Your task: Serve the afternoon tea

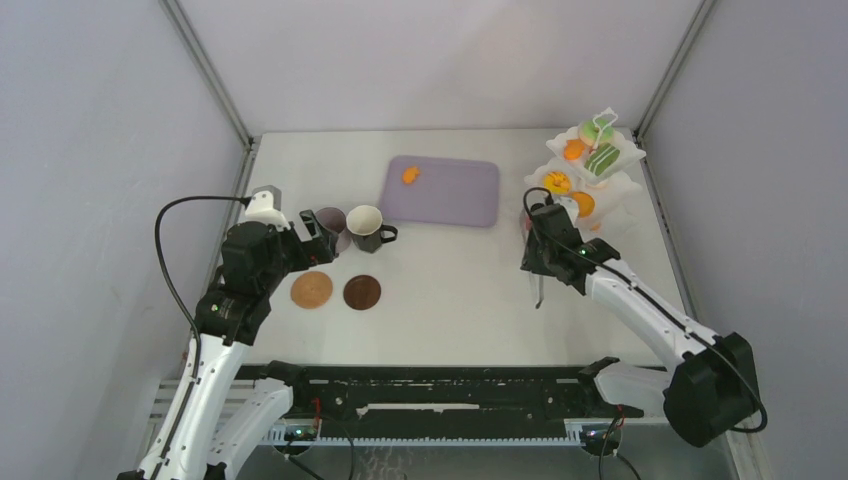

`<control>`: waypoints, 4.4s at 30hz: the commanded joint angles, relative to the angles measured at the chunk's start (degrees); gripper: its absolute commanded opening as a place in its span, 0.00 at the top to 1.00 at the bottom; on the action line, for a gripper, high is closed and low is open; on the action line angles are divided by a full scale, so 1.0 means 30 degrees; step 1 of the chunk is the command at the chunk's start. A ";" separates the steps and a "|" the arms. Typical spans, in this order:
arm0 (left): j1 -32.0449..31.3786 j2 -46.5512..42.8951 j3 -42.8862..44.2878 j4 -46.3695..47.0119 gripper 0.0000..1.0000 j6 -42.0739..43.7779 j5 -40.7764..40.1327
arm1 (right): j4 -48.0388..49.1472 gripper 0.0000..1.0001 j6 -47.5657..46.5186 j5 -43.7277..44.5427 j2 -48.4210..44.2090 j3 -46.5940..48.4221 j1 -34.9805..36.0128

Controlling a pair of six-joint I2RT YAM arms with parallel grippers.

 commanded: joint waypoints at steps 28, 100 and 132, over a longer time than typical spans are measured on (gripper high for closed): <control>0.0125 -0.0165 -0.0235 0.0878 0.01 -0.1084 0.1109 | 0.0247 0.48 0.0310 -0.1328 -0.3742 -0.3284 -0.5222; 0.7958 0.1958 -0.0501 -0.4997 0.01 -0.4170 0.2208 | 0.6968 0.63 0.0542 -0.2130 1.1320 0.9216 1.2399; 0.5928 0.0510 -0.3504 -0.3076 0.01 -0.4225 0.2856 | 0.5544 0.89 0.4116 -0.1143 1.3682 0.4269 0.9437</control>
